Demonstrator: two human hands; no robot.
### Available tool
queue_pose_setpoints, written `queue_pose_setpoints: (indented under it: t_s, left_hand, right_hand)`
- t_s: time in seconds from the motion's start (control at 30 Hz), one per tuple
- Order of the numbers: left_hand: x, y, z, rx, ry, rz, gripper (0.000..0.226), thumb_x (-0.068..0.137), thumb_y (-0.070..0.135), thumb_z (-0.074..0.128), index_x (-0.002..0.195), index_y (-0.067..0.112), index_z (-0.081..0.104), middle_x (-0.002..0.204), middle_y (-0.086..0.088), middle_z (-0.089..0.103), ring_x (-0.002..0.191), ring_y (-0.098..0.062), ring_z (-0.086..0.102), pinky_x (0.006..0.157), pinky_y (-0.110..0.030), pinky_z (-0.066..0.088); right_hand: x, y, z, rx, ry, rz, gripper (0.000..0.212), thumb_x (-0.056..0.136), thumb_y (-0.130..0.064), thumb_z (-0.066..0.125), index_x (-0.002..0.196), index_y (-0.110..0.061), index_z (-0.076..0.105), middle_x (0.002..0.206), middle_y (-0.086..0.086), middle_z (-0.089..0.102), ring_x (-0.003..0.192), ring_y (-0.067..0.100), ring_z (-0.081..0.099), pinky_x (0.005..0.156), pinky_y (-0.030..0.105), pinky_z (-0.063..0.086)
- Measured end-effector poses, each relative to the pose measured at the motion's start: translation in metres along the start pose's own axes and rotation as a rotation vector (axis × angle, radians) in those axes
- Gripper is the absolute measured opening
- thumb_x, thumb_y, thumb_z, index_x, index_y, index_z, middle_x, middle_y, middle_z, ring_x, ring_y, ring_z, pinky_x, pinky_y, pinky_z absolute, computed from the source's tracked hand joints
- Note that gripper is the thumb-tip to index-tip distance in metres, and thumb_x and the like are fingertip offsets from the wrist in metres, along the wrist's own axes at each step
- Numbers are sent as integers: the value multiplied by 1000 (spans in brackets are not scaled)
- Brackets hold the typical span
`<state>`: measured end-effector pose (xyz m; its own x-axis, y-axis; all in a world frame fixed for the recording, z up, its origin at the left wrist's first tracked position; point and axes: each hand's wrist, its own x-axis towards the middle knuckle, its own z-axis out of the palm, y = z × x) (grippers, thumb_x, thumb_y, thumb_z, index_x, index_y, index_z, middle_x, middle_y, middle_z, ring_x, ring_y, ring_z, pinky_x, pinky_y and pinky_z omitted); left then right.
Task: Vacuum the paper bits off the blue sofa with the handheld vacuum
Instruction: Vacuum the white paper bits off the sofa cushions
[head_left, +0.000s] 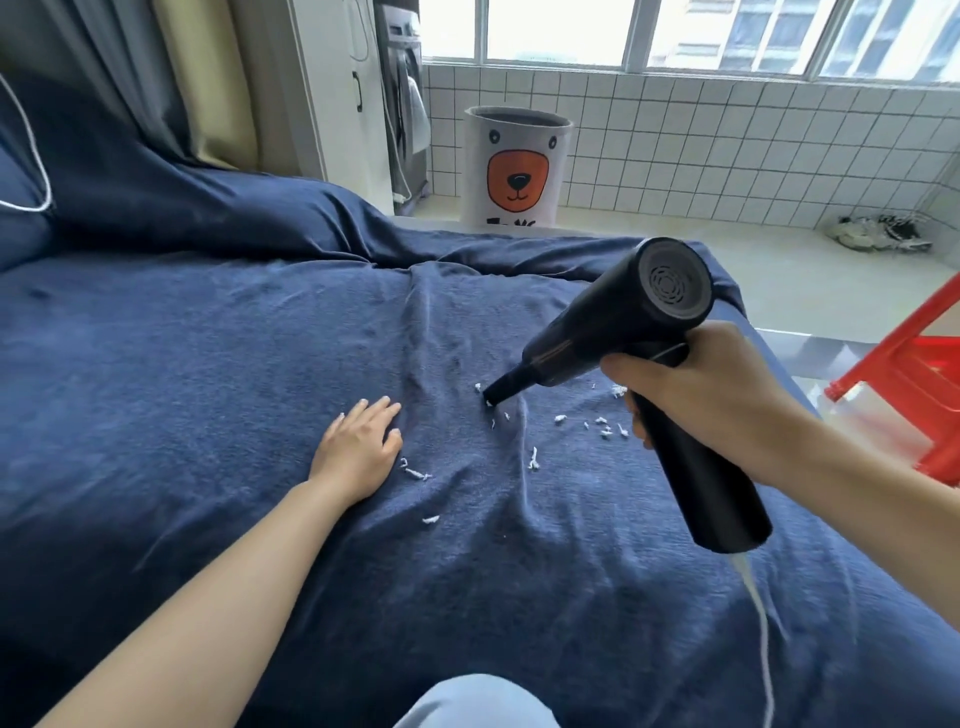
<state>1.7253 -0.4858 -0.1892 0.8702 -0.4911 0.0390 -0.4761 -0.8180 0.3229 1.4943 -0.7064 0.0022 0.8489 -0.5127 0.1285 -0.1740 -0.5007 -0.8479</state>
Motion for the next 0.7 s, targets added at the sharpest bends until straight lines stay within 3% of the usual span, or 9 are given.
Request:
queue_pose_setpoints:
  t_s: [0.13,0.27,0.4,0.7]
  left_hand:
    - [-17,-4,-2,-5,10,7,47,101,31,33,148,25,33,158,9,23,147,-12,15,120,-35,10]
    - [-34,-8,-1,4,42,-6,47,101,32,32,148,28,33,157,11,23,146,-9,15,120,-34,9]
    - [-37,-11,-1,6,52,-10,47,101,32,32,147,30,33,157,12,24,146,-8,15,120,-34,9]
    - [-41,-7,-2,26,69,-21,47,101,32,32,148,28,34,157,10,25,146,-10,16,120,-35,9]
  right_hand:
    - [-11,1,3,-24,26,-38,27,83,-20,73,67,-1,64,58,9,67,48,24,69,52,33,56]
    - [-7,0,14,-56,54,-80,28,83,-20,73,61,-7,62,51,2,66,43,14,66,47,19,49]
    - [-7,1,18,-108,59,-79,26,82,-21,74,60,-10,64,55,6,69,45,17,69,52,31,59]
    - [-37,-8,-6,-60,12,-26,23,82,-18,75,69,-1,67,62,15,70,46,24,67,52,37,60]
